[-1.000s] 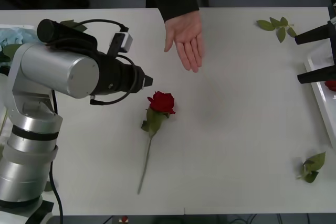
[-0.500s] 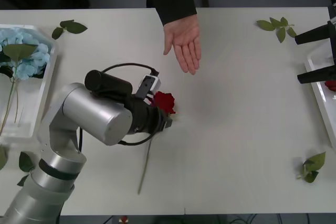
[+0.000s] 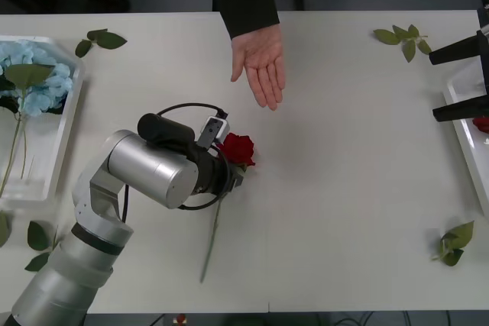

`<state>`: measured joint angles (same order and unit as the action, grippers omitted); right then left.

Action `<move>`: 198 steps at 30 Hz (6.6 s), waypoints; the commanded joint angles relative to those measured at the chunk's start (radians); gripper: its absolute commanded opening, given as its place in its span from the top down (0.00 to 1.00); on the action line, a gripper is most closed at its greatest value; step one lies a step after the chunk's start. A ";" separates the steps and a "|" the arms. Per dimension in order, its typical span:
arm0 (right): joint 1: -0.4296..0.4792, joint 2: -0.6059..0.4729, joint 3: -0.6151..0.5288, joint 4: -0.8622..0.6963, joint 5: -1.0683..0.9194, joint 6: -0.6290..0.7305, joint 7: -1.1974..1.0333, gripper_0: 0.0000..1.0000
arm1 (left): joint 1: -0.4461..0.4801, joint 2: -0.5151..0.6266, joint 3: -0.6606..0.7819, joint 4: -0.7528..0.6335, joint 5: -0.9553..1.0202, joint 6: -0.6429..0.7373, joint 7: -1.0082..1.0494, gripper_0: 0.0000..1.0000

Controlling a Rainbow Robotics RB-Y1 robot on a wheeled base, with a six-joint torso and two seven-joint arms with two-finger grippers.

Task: Place the red flowers into the right box and the blue flowers into the left box. If a person shows an open palm, hand one flower to the person first, then continue sorting.

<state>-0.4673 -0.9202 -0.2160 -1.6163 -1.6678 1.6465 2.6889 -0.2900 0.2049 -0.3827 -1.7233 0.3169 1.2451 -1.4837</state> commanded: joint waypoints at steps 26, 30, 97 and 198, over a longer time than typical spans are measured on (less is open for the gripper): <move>-0.013 -0.020 0.000 -0.011 0.003 -0.001 0.016 0.00 | -0.072 -0.021 -0.050 0.028 -0.035 -0.006 -0.009 0.00; -0.013 -0.020 0.000 -0.011 0.003 -0.001 0.016 0.00 | -0.100 -0.035 -0.062 0.079 -0.045 -0.027 -0.004 0.00; -0.013 -0.020 0.000 -0.011 0.003 -0.001 0.016 0.00 | 0.064 0.194 0.481 -0.561 0.999 -0.233 -0.336 1.00; -0.093 0.337 0.247 0.010 -0.173 -0.263 -0.489 1.00 | -0.043 0.186 0.357 -0.234 1.278 -0.349 -0.514 0.00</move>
<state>-0.5359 -0.5446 0.0523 -1.5956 -1.8116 1.3842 2.2134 -0.3854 0.2836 -0.0334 -1.8724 1.5480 0.8582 -2.0065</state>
